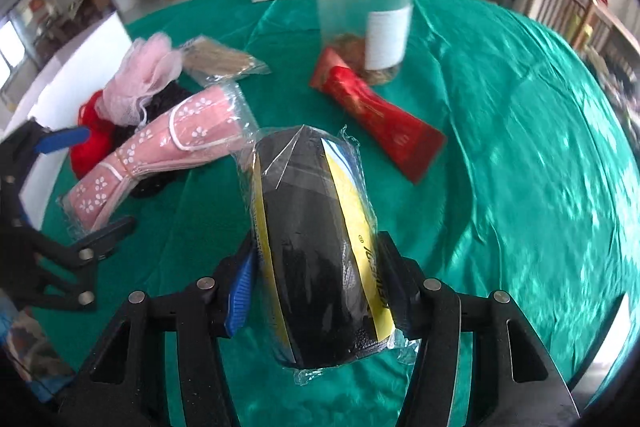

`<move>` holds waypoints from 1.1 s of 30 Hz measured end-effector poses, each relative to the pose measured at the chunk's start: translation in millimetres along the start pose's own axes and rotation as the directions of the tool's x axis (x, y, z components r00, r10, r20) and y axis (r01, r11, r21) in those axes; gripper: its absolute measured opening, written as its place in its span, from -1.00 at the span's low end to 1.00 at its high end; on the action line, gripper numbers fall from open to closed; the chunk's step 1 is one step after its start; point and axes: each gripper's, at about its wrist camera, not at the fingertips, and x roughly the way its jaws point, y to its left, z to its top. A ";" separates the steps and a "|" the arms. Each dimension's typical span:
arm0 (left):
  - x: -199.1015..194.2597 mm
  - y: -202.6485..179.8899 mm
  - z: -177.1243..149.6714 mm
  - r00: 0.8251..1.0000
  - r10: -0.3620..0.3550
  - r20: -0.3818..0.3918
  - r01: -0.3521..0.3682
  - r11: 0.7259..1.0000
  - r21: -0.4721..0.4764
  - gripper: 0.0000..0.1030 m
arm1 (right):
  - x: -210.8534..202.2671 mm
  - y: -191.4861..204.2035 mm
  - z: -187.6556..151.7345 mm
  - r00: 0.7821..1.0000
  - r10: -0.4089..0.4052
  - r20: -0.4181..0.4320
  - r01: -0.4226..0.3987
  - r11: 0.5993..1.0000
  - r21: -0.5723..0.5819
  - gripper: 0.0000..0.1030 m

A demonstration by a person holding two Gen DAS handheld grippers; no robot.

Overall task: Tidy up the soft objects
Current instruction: 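Grasp the black-and-yellow wrapped roll with the right tool while the left tool grasps the pink floral packet, then carry both items over the white cardboard box and open both tools to drop them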

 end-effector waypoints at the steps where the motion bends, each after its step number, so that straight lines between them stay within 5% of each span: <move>1: -2.1 1.1 0.1 1.000 0.000 0.005 0.000 1.000 -0.015 -0.47 | -9.5 -9.3 -4.9 1.000 0.008 0.019 -0.009 0.999 0.031 0.14; 4: -30.4 26.3 -12.2 0.985 -0.153 0.081 0.165 0.972 -0.169 -0.49 | -33.6 -28.9 -19.2 0.998 0.024 0.052 -0.029 0.994 0.105 0.14; 7: -72.2 70.2 -41.0 0.933 -0.300 0.200 0.353 0.874 -0.334 -0.49 | -46.5 -35.5 -27.4 0.996 0.065 0.068 -0.075 0.984 0.162 0.14; 12: -124.8 145.8 -105.3 0.874 -0.351 0.337 0.478 0.746 -0.464 -0.48 | -51.9 3.0 -17.2 0.969 0.225 0.100 -0.241 0.952 0.191 0.14; 16: -144.6 200.8 -153.2 0.865 -0.312 0.393 0.494 0.671 -0.554 -0.48 | -55.2 63.1 2.2 0.925 0.363 0.115 -0.378 0.913 0.151 0.14; 21: -177.4 252.6 -213.7 0.908 -0.146 0.393 0.387 0.651 -0.652 -0.48 | -52.3 146.8 25.3 0.860 0.502 0.086 -0.509 0.852 0.120 0.14; 26: -190.3 288.4 -277.7 0.971 0.125 0.202 0.073 0.650 -0.756 -0.38 | -46.9 255.2 42.1 0.755 0.655 0.027 -0.655 0.752 0.075 0.15; 27: -188.1 292.2 -288.2 0.973 0.182 0.141 -0.008 0.636 -0.772 -0.14 | -44.9 278.7 43.8 0.731 0.683 0.009 -0.682 0.729 0.065 0.15; 28: -184.2 295.0 -297.1 0.971 0.227 0.079 -0.080 0.616 -0.783 0.42 | -41.2 302.7 44.9 0.708 0.706 -0.010 -0.705 0.708 0.052 0.16; 30: -178.4 298.2 -312.3 0.959 0.282 0.017 -0.156 0.577 -0.802 1.00 | -31.0 343.5 44.5 0.672 0.739 -0.047 -0.739 0.674 0.021 0.27; 33: -178.0 290.0 -319.3 0.951 0.305 0.051 -0.140 0.571 -0.809 1.00 | -18.9 365.5 40.0 0.688 0.723 -0.063 -0.726 0.687 -0.034 0.41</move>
